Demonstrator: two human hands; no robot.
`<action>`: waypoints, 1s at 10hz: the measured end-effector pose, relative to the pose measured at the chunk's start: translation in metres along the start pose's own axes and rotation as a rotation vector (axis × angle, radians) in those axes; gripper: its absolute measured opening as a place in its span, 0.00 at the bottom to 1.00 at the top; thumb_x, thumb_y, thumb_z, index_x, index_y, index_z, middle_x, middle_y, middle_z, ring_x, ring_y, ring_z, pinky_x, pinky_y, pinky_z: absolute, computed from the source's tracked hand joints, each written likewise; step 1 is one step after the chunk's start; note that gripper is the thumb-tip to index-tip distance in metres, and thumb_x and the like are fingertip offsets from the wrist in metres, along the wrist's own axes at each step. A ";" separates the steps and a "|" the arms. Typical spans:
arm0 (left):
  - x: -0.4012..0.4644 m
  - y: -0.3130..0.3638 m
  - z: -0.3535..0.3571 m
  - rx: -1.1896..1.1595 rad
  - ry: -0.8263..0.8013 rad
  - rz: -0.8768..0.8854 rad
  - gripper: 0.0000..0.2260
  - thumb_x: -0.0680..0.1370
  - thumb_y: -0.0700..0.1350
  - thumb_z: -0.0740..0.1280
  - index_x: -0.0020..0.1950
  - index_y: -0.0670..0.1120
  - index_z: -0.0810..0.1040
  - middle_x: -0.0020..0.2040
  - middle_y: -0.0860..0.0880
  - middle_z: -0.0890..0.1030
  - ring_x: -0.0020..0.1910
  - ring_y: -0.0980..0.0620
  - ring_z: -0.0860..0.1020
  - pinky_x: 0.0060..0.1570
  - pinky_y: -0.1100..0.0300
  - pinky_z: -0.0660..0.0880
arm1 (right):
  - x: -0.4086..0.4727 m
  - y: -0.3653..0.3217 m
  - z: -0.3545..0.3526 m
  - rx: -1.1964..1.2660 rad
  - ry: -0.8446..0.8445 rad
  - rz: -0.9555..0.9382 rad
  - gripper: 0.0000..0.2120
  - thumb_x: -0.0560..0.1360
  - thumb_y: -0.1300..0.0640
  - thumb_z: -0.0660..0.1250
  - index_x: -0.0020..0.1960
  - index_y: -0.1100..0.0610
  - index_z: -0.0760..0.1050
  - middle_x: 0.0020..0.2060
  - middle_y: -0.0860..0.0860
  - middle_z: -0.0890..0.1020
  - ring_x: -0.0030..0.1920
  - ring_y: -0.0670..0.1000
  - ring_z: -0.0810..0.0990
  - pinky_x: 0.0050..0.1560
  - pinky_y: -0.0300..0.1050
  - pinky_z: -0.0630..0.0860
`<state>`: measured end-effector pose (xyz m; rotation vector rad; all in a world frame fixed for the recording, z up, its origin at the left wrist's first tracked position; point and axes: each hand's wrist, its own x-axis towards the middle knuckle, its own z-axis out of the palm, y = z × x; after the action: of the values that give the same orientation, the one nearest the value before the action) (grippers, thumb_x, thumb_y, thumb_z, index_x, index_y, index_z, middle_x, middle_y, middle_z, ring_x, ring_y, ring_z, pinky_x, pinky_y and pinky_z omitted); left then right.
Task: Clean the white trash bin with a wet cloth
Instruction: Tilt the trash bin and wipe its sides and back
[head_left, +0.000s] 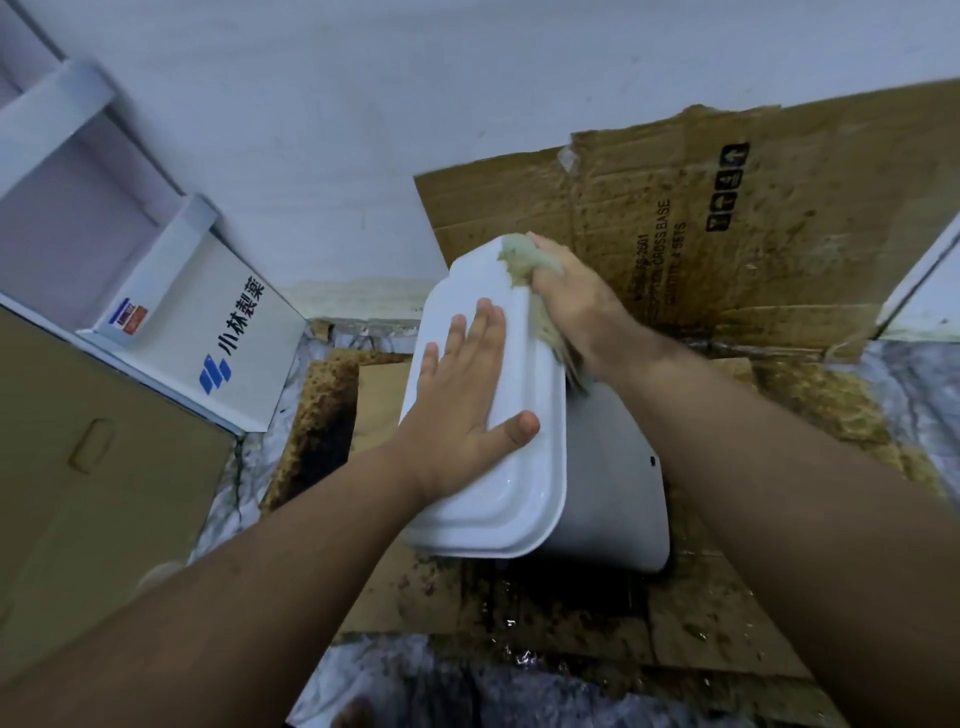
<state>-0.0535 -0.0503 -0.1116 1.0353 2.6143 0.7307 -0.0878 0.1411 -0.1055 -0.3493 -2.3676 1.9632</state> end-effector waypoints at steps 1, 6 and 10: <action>0.001 0.003 0.000 0.023 -0.012 -0.009 0.56 0.65 0.84 0.39 0.83 0.50 0.35 0.83 0.53 0.34 0.82 0.50 0.34 0.79 0.39 0.37 | 0.032 -0.013 -0.009 -0.065 -0.005 0.062 0.08 0.81 0.55 0.58 0.58 0.52 0.72 0.48 0.46 0.75 0.46 0.45 0.73 0.49 0.44 0.72; -0.003 -0.004 0.003 -0.076 0.066 0.005 0.51 0.69 0.80 0.34 0.84 0.51 0.39 0.84 0.53 0.37 0.82 0.53 0.35 0.79 0.40 0.39 | -0.159 0.045 0.061 0.095 0.257 -0.232 0.24 0.83 0.42 0.49 0.76 0.46 0.65 0.76 0.29 0.55 0.80 0.42 0.50 0.80 0.55 0.51; -0.003 -0.010 0.004 -0.079 0.091 -0.007 0.42 0.76 0.76 0.37 0.83 0.54 0.41 0.84 0.57 0.39 0.82 0.57 0.36 0.80 0.42 0.39 | -0.205 0.081 0.097 -0.227 0.433 -0.446 0.24 0.83 0.44 0.46 0.78 0.46 0.59 0.80 0.55 0.57 0.79 0.60 0.57 0.77 0.62 0.53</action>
<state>-0.0551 -0.0575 -0.1206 0.9921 2.6396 0.8925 0.1059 0.0203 -0.1808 -0.2029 -2.1485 1.2817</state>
